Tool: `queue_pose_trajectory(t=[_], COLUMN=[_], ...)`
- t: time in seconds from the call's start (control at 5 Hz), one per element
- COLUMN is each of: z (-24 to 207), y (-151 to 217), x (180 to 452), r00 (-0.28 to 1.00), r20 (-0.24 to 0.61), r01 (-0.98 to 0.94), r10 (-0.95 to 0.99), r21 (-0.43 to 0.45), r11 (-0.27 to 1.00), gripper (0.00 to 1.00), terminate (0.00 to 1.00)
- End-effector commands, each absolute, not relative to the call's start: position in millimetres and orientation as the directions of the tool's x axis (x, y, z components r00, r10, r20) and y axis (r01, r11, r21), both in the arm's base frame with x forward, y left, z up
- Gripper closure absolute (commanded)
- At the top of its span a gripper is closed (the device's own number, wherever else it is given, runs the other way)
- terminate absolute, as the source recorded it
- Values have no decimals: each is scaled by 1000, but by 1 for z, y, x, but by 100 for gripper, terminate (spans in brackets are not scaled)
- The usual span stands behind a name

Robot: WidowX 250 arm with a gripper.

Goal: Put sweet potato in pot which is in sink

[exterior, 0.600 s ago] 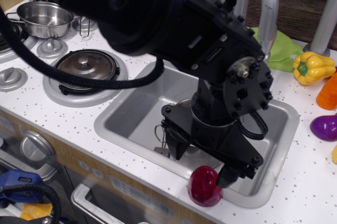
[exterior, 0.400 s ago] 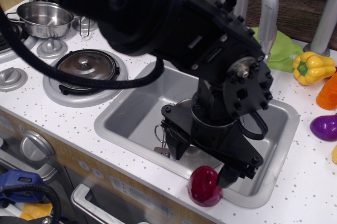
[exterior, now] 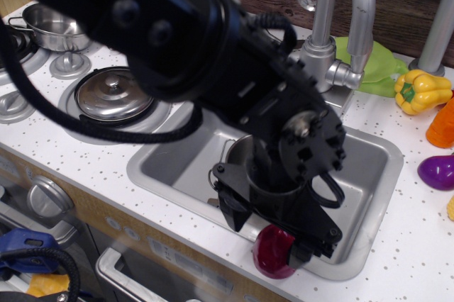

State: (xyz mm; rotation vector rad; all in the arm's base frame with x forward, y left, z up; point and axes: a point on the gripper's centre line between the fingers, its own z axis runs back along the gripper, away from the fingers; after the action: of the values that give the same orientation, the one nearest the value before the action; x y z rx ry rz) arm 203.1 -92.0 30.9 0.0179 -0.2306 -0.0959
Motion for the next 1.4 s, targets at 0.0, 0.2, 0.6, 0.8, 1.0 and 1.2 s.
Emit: queue_pose_trajectory(t=[0.0,0.2,0.6,0.8,1.0,1.2], z=[15,3,34,53,51,44], y=[-92,-89,-77,-54,-33,-22], x=[208,208,221,242,265,276], r00=[957,951,951,935,912,887], r20=[279,303,258,233,248,266], r01=[81,72,158,251,314,368], r10=[-81,-62,-172,-266,-327,-378], r21=[11,-21,75,93,89,89], r11=[997,997,985,964,945,926], gripper=[0,0,100,100,100,0], terminate=[0,0,0,0,0,0])
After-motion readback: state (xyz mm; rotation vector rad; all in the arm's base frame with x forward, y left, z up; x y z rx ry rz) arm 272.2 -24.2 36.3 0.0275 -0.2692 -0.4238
